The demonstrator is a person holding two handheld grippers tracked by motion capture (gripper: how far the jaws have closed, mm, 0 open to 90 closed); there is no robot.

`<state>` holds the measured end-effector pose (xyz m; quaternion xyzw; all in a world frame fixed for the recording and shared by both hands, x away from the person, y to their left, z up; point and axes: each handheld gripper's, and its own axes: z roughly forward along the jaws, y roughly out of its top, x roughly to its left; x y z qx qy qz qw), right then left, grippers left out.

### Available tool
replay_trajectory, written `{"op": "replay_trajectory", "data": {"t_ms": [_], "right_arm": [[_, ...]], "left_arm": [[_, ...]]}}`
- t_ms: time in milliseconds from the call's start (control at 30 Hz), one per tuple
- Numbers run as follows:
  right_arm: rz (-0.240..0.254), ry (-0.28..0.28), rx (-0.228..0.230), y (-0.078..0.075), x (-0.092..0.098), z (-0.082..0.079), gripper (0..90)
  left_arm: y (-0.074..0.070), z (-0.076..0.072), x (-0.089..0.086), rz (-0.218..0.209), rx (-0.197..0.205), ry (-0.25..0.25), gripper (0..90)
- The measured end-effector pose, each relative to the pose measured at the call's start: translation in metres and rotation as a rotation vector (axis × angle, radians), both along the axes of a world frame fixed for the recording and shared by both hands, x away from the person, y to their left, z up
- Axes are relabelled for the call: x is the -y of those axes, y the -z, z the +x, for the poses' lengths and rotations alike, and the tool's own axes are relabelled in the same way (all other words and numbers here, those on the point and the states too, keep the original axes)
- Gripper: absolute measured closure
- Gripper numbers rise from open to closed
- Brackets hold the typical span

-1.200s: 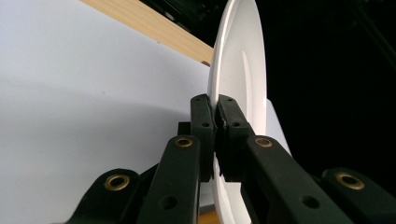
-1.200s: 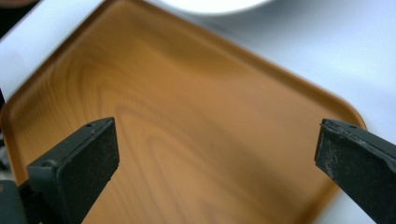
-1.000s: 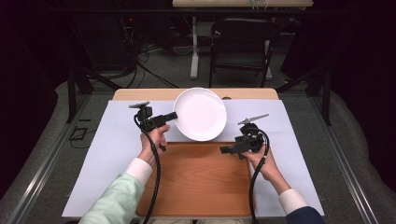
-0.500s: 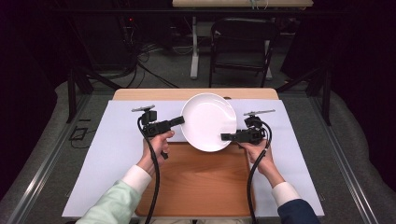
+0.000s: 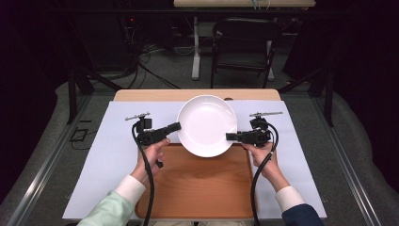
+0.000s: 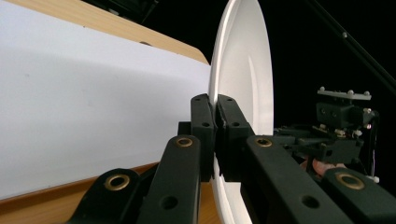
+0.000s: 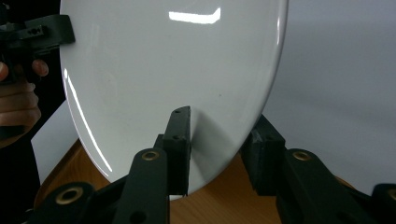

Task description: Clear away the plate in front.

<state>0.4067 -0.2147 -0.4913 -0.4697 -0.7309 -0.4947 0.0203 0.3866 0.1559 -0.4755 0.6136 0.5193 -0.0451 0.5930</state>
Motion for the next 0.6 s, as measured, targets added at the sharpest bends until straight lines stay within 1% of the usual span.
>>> {"op": "replay_trajectory", "data": {"t_ms": [33,100,133,200,267,333,400,467,600], "right_arm": [[-0.001,-0.002,0.003,-0.001,-0.001,-0.001,66.2],[-0.005,-0.005,0.008,-0.002,-0.002,-0.004,67.0],[-0.004,-0.008,0.015,-0.003,-0.002,-0.005,67.7],[-0.016,-0.010,0.033,-0.007,-0.004,-0.009,68.1],[-0.027,-0.011,0.051,-0.009,-0.005,-0.013,69.2],[-0.035,-0.010,0.060,-0.009,-0.006,-0.017,69.9],[-0.045,-0.014,0.069,-0.009,-0.008,-0.020,70.1],[-0.049,-0.012,0.070,-0.009,-0.008,-0.023,70.4],[-0.050,-0.004,0.085,-0.011,-0.007,-0.028,71.7]], "left_arm": [[0.000,-0.001,-0.001,0.007,0.004,0.006,87.2],[0.000,-0.002,-0.003,0.007,0.006,0.007,87.2],[0.001,-0.002,-0.005,0.015,0.010,0.007,87.2],[0.003,-0.004,-0.006,0.008,0.003,0.014,87.1],[0.004,-0.006,-0.007,0.021,0.005,0.017,86.7],[0.005,-0.008,-0.008,0.050,0.014,0.018,86.1],[0.007,-0.011,-0.008,0.052,0.013,0.016,85.8],[0.007,-0.013,-0.008,0.064,0.017,0.018,85.6],[0.007,-0.015,-0.006,0.088,0.036,0.020,84.9]]}}
